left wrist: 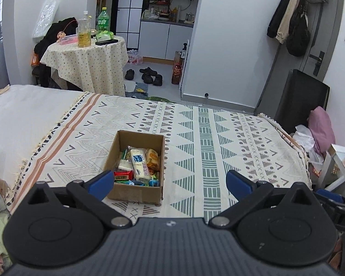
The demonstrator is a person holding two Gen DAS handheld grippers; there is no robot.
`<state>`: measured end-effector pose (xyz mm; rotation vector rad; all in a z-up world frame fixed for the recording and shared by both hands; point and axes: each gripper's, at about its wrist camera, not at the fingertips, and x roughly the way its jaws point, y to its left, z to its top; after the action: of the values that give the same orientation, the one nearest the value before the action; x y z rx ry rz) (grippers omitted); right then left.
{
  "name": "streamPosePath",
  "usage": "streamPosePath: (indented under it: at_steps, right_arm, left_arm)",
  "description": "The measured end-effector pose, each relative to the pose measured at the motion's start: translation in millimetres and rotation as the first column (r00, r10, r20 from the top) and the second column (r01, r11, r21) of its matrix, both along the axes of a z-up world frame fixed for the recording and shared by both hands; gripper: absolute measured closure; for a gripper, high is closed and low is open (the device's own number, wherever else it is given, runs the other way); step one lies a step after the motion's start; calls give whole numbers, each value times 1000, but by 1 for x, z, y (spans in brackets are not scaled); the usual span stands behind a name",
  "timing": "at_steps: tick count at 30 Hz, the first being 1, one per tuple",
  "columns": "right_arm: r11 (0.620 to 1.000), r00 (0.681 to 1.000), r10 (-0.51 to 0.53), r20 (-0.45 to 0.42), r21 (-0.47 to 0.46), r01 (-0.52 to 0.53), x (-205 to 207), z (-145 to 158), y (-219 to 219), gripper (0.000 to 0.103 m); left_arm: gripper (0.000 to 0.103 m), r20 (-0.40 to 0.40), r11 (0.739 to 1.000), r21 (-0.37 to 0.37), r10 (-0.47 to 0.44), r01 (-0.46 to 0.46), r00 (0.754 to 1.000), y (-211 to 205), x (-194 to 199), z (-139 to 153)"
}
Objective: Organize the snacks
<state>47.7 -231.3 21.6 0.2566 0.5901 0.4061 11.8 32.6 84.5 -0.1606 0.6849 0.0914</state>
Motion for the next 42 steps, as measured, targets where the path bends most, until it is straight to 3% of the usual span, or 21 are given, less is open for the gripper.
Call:
streamPosePath:
  at_steps: [8, 24, 42]
  right_arm:
    - [1000, 1000, -22, -4, -5, 22, -14, -1, -12, 0]
    - [994, 1000, 14, -14, -111, -15, -28, -11, 2, 0]
    - [990, 998, 40, -41, -130, -45, -26, -19, 13, 0]
  left_arm:
    - [0, -9, 998, 57, -39, 40, 999, -17, -13, -9]
    - [0, -53, 997, 55, -46, 49, 998, -14, -23, -36]
    - [0, -84, 998, 56, -30, 35, 996, -4, -21, -45]
